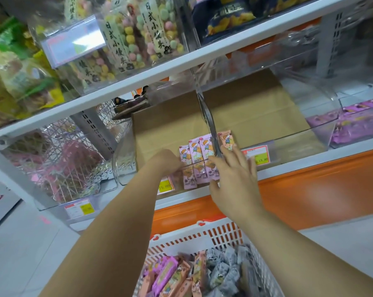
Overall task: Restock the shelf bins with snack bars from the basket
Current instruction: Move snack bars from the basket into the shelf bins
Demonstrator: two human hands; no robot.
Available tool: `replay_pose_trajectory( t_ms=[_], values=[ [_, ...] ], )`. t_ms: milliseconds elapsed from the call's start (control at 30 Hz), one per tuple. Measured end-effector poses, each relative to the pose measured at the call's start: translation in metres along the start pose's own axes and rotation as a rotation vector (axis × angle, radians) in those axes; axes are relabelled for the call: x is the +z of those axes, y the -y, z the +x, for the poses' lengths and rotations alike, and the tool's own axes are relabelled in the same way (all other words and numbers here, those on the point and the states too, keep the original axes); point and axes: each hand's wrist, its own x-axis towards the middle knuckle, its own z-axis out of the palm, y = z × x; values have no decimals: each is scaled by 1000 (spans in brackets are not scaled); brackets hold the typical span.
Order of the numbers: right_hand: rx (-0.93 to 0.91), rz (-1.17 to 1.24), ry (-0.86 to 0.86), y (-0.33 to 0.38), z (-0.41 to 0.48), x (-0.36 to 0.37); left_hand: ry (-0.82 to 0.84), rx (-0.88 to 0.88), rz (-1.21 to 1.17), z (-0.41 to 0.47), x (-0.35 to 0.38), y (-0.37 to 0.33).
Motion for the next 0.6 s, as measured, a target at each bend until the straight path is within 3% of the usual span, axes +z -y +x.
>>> replay_pose_trajectory(
  t_ms=[167,233,300,400,500,600],
  values=[
    [-47,38,-72,-5,-1,3,-66,56,-262,-19,2,6],
    [-91,51,-156,-7,-4,6,-216,98,-379,-32,9,12],
    [-155,49,-182,-6,-10,5,-468,159,-493,-51,23,20],
    [-223,15,76,-3,-24,8,-724,286,-575,-88,50,35],
    [-174,-112,447,-10,-36,24,-711,300,-581,-111,91,65],
    [-115,-218,641,-19,-48,52,-626,213,-641,-122,136,99]
  ],
)
